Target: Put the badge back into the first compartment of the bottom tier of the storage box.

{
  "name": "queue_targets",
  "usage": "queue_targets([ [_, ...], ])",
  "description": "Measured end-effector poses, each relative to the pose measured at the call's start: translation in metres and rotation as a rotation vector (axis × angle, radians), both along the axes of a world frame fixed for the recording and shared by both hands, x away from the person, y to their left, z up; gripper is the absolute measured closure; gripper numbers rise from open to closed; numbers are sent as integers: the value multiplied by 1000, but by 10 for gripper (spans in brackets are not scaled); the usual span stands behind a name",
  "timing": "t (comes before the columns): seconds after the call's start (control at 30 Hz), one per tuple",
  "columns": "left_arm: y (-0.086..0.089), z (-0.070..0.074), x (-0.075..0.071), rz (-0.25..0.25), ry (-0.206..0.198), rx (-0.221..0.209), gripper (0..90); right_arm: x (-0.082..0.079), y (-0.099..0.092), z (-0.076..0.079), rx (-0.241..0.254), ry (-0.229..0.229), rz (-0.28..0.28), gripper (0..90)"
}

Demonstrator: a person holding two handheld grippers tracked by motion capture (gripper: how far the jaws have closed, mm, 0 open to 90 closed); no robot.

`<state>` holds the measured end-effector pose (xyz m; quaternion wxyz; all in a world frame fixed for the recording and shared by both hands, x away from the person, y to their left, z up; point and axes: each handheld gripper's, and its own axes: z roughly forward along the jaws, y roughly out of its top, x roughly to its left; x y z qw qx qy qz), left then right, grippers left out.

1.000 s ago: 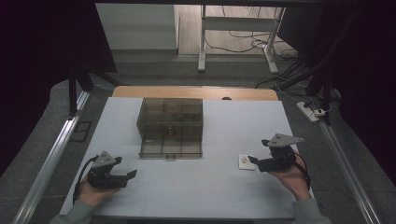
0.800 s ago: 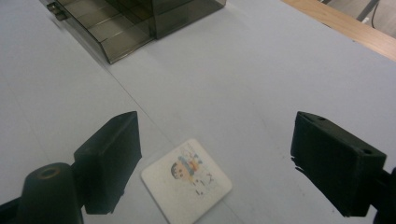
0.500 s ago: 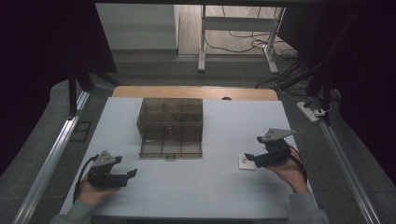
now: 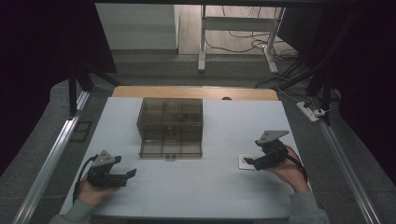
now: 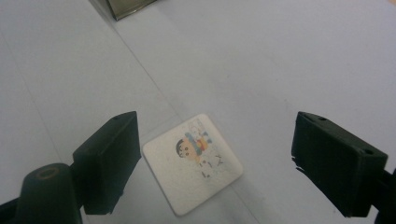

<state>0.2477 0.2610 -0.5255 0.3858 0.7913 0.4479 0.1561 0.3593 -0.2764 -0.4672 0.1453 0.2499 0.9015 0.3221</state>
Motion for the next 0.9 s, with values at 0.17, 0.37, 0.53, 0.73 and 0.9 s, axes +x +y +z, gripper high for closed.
queue_targets([
  [0.17,0,0,0,-1,-1,3,167,2,2,-3,-29,10,13,154],
  [0.37,0,-1,0,-1,-1,4,167,3,5,-6,-56,28,31,154],
  [0.53,0,-1,1,-2,2,4,167,7,9,-13,-82,67,50,150],
  [0.73,0,-2,1,-1,4,5,167,9,13,-21,-127,95,65,150],
  [0.9,0,-2,1,-2,4,7,167,9,17,-25,-147,110,75,150],
])
